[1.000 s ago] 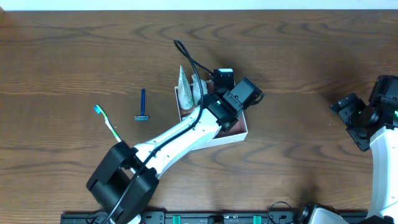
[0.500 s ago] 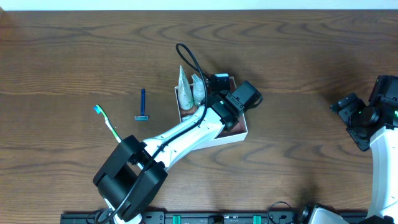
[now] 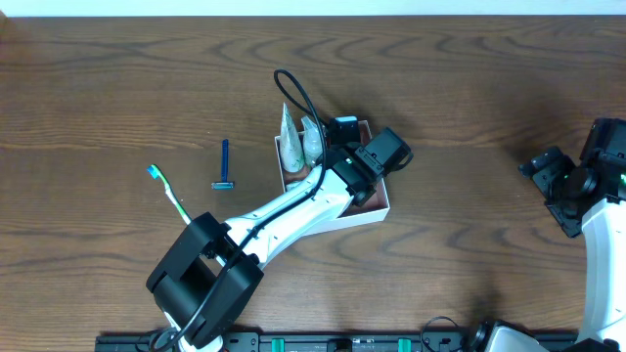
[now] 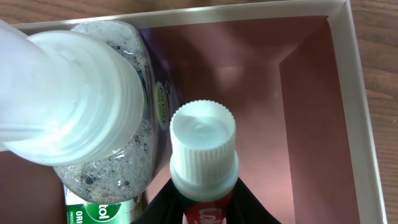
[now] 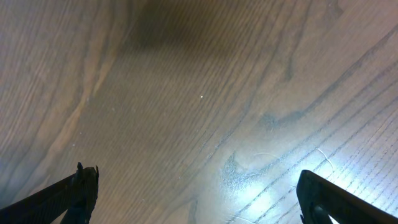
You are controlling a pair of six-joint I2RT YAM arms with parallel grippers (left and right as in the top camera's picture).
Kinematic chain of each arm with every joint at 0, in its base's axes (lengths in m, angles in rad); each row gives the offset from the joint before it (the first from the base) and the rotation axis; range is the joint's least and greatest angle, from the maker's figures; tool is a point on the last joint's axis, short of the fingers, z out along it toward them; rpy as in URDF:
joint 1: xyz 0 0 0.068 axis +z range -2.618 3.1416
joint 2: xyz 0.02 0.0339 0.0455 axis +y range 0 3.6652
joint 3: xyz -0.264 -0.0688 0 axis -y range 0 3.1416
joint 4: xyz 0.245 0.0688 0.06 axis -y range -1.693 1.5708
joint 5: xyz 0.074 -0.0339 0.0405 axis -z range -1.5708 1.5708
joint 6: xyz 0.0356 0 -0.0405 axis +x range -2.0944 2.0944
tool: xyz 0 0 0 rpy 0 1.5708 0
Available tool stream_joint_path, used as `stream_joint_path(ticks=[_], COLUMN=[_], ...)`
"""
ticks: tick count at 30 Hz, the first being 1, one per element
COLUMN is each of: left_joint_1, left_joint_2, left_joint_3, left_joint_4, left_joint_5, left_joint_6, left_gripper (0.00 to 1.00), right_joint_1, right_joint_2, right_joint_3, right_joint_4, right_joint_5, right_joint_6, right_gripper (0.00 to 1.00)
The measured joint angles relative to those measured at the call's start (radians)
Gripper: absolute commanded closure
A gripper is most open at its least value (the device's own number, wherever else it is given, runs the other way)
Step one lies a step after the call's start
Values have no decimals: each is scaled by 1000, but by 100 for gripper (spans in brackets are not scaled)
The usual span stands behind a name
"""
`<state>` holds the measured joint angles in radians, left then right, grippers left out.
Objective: Pack container
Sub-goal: 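Lower the tube beside the soap bottle and open the left gripper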
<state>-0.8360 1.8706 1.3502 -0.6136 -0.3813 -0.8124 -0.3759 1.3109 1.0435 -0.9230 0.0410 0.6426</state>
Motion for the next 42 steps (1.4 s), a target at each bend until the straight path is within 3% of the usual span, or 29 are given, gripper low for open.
stream_joint_path(ticks=[24, 25, 28, 42], left_joint_1=[0, 0, 0, 0], left_joint_2=[0, 0, 0, 0], left_joint_3=[0, 0, 0, 0], left_joint_4=[0, 0, 0, 4], left_joint_5=[0, 0, 0, -31], left_joint_6=[0, 0, -3, 9], left_gripper=[75, 68, 66, 65], right_joint_1=[0, 0, 0, 0], right_joint_2=[0, 0, 0, 0], right_joint_3=[0, 0, 0, 0], right_joint_4=[0, 0, 0, 0], right_joint_5=[0, 0, 0, 0], right_joint_6=[0, 0, 0, 0], right_gripper=[1, 1, 1, 1])
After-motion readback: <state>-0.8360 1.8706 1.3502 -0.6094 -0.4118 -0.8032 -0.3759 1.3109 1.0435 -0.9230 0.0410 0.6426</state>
